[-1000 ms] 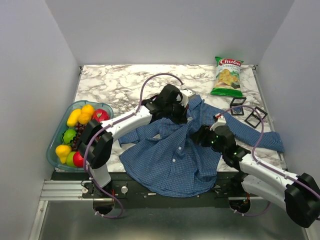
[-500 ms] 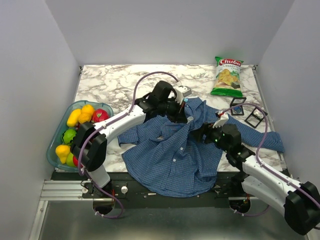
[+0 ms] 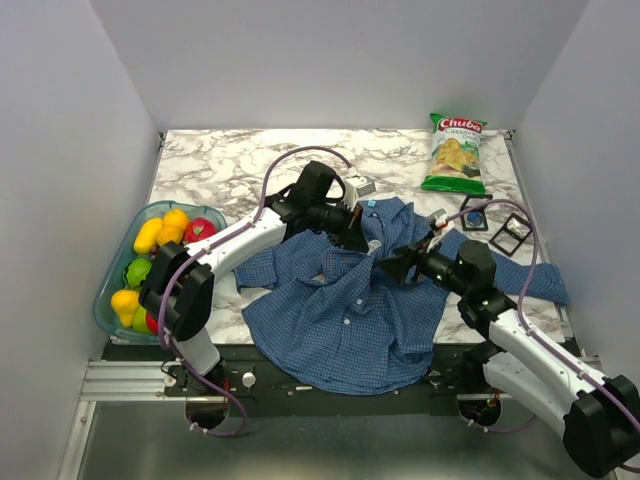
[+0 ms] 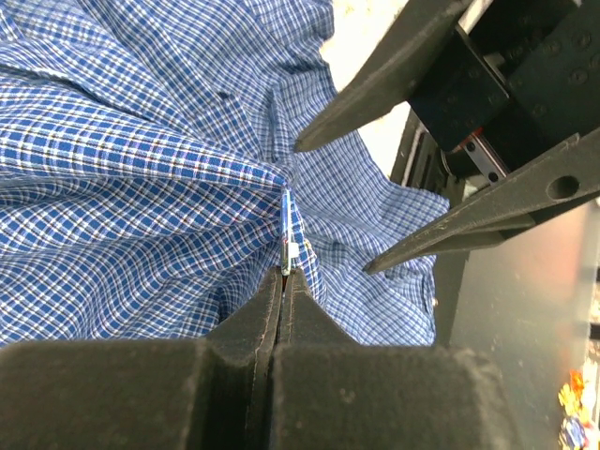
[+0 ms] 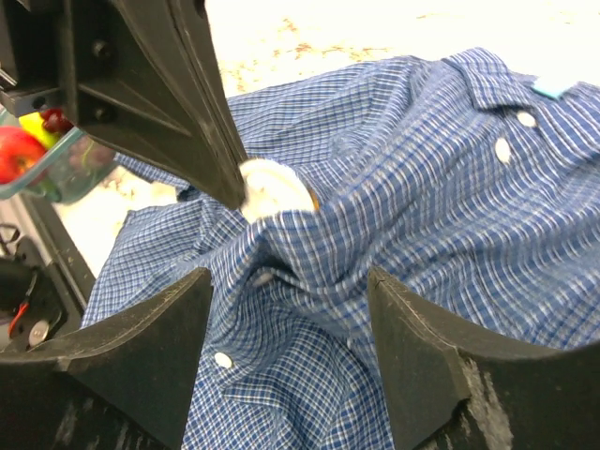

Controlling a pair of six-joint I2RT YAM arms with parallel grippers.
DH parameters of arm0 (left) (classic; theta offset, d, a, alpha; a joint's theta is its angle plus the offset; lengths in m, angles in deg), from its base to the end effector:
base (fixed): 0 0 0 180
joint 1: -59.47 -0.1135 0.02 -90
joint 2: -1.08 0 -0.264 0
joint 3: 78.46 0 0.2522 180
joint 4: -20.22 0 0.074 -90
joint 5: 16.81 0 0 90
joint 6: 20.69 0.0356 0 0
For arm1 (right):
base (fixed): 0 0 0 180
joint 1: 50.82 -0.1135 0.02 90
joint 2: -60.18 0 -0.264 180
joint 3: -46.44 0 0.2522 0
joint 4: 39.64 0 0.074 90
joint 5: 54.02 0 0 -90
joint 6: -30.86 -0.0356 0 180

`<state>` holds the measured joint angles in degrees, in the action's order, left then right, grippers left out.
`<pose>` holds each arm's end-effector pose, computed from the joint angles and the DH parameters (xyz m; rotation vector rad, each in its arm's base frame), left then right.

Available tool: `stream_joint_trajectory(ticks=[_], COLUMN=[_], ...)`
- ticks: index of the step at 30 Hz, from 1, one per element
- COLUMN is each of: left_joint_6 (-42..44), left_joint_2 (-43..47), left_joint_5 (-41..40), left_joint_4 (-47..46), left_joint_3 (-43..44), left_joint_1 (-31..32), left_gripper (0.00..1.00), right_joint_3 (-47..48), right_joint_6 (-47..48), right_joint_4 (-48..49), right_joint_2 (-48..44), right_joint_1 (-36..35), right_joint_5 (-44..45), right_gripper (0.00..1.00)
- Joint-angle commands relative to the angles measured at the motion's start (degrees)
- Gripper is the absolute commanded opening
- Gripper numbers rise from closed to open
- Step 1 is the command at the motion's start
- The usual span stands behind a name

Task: Pin the brooch onto the clothing
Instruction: Pin the brooch to the clothes.

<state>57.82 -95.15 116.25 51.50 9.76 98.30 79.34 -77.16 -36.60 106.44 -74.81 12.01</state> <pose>0.2775 -0.2546 0.2775 0.9720 2.1568 -1.2989 0.1656 0.0895 0.2269 -0.4109 1.7757 0.8924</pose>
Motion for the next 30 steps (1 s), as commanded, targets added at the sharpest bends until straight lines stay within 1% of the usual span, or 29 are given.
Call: stream_joint_trajectory(ticks=[1,9,13,21,30], left_joint_6=[1.99,2.08,1.99,1.73,1.55], left_joint_2=[-0.98,-1.33,-1.42,-1.07,-1.07], left_joint_5=[5.09,6.67,7.38,7.47,7.73], left_joint_4=[2.61,2.79,2.52,2.43,2.26], left_joint_3=[1.48,1.83,1.83,1.83,1.83], left_joint_1=[-0.33,-0.77,-0.77,-0.86,-1.04], left_gripper=[0.00,0.00,0.00,0.00,0.00], right_joint_3=[2.40,4.33,4.68,5.30,4.68], right_joint_6=[2.38,4.22,3.96,3.43,2.99], right_joint_4=[3.42,4.73,5.70,7.11,7.63], right_joint_2=[3.22,7.00,8.49,11.22,11.13], right_joint_1=[0.26,0.26,0.26,0.26,0.26], right_joint_5=[-4.77,-4.24,-4.69,-6.44,-5.83], right_gripper=[0.74,0.72,0.69,0.59,0.48])
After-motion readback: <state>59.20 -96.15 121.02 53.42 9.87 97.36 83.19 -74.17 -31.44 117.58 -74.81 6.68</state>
